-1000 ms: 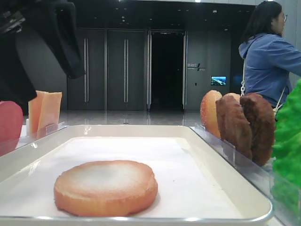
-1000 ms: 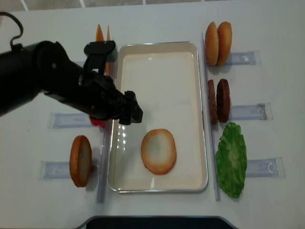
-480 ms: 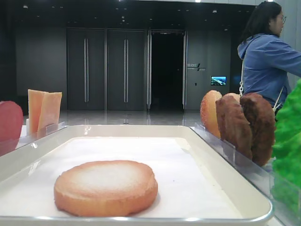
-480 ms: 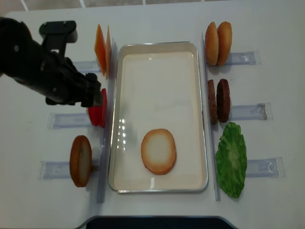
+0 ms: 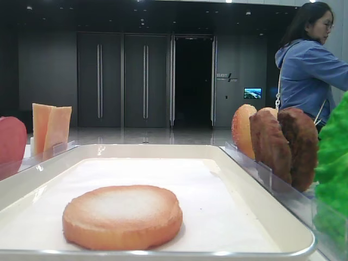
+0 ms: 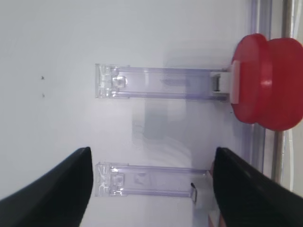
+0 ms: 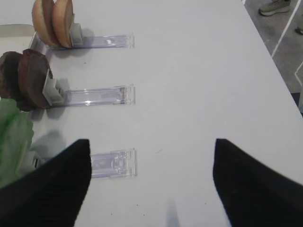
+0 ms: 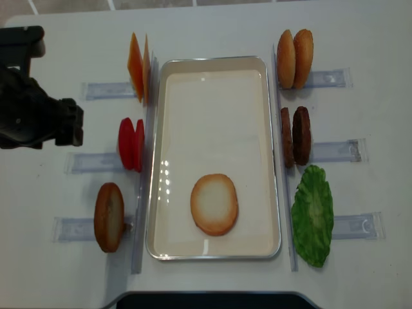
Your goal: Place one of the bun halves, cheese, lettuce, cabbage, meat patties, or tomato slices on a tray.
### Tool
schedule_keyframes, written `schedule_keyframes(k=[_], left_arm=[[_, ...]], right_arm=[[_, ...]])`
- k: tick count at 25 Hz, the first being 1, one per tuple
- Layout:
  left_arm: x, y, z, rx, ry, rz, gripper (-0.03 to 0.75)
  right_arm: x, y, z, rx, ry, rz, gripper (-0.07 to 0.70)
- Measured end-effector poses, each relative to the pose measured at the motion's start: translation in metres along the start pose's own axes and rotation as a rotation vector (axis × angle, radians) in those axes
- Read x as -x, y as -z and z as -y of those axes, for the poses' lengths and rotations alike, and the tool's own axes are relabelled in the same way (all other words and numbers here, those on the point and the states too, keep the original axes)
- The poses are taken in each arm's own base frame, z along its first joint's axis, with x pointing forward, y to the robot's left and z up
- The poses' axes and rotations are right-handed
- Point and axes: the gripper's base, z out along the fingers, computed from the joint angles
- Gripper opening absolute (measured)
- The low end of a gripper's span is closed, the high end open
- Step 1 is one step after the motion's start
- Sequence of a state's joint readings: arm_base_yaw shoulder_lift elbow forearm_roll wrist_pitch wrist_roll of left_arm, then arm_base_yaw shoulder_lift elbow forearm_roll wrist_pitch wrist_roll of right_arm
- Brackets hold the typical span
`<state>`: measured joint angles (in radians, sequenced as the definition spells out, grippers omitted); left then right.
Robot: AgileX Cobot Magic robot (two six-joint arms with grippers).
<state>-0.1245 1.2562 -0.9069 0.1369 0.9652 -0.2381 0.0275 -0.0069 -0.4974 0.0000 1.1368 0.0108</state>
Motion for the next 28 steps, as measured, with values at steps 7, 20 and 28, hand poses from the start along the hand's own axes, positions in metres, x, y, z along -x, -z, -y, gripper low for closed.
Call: schedule_keyframes(k=[7,20,28], left_arm=[[-0.006,0.013,-0.015,0.033,0.046,0.006,0.597],[-0.040,0.066,-0.025,0.021,0.064,0.137,0.597],[-0.066,0.094,-0.028,-0.006,0.046,0.196,0.597]], right_arm=[[0.000,0.000,0.000,0.000,0.000,0.000,0.536],[0.000,0.000,0.000,0.000,0.000,0.000,0.536],[0.000,0.000,0.000,0.000,0.000,0.000,0.536]])
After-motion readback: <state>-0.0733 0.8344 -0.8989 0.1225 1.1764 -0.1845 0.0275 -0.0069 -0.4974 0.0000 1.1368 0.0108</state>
